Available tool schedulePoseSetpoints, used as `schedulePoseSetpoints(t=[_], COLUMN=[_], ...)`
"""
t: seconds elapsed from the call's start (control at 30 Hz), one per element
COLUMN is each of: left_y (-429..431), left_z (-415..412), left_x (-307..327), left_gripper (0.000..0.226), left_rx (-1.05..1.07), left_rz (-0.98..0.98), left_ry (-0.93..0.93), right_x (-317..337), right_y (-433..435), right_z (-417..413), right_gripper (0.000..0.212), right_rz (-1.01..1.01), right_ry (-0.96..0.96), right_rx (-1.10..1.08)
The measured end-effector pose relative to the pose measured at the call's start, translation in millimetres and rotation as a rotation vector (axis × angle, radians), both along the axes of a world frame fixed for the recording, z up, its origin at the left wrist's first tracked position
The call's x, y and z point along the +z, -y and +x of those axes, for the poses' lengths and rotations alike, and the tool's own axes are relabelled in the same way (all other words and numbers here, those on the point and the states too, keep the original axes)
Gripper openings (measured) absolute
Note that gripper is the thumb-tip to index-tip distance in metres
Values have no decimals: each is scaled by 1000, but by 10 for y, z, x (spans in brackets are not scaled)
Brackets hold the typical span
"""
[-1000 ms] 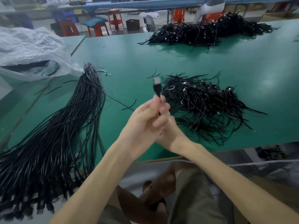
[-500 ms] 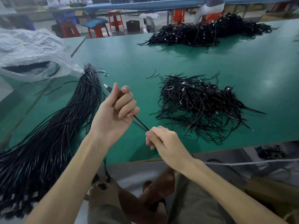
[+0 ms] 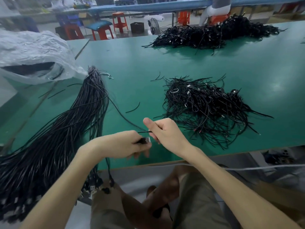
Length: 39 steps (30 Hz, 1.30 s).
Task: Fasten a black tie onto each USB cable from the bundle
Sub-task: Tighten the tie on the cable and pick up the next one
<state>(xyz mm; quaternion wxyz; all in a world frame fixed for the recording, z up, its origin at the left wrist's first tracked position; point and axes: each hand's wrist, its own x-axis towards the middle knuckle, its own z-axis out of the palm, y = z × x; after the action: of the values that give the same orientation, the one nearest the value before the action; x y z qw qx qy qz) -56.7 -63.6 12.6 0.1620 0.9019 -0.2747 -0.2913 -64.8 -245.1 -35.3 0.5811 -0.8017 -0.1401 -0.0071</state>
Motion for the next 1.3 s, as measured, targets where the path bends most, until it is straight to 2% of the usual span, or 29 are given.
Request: schedulePoseSetpoints(t=[0.1,0.2,0.33,0.4,0.5,0.57,0.73,0.83,1.0,1.13,1.2,1.23,1.3], left_y=[-33,-64,-120,-145,-148,-165,-153,-108,-45,-74,-168,-230,-303], left_z=[89,131,89,100,98,102,98,129,140,93,59,31,-48], left_x=[-125,-142,-80,-96,-147,-231,-340,-305,-249,-136,-44,-2,51], left_gripper=[30,26,32,38,48,52,63,73,69,60,53,52,56], left_rx=[167,164,136,185,391,440,332,399,540,531,452,368,144], left_rz=[-168,-350,-518,-595,-805,-954,-1274,-1479,-1600,-1799,-1725,-1592,-1122], left_ry=[156,183,29,76,165,83,-276,-416,-494,-675,-707,-661,-428], right_x=[48,125,214,214,205,189,101,71,-10,-130,-155,-148,-103], right_y=[-103,-201,-307,-316,-349,-412,-550,-564,-595,-484,-399,-364,-323], right_z=[0,-24,-63,-85,-140,-178,-234,-256,-301,-276,-209,-161,-59], right_gripper=[66,63,63,63,60,57,62,62,62,63,63,64,65], right_rz=[146,254,321,308,325,344,408,408,346,344,351,346,320], right_ry=[43,84,119,170,190,169,106,108,85,9,-35,-46,-47], right_rx=[-83,-113,-147,-192,-186,-144,-165,-166,-98,-144,-190,-216,-272])
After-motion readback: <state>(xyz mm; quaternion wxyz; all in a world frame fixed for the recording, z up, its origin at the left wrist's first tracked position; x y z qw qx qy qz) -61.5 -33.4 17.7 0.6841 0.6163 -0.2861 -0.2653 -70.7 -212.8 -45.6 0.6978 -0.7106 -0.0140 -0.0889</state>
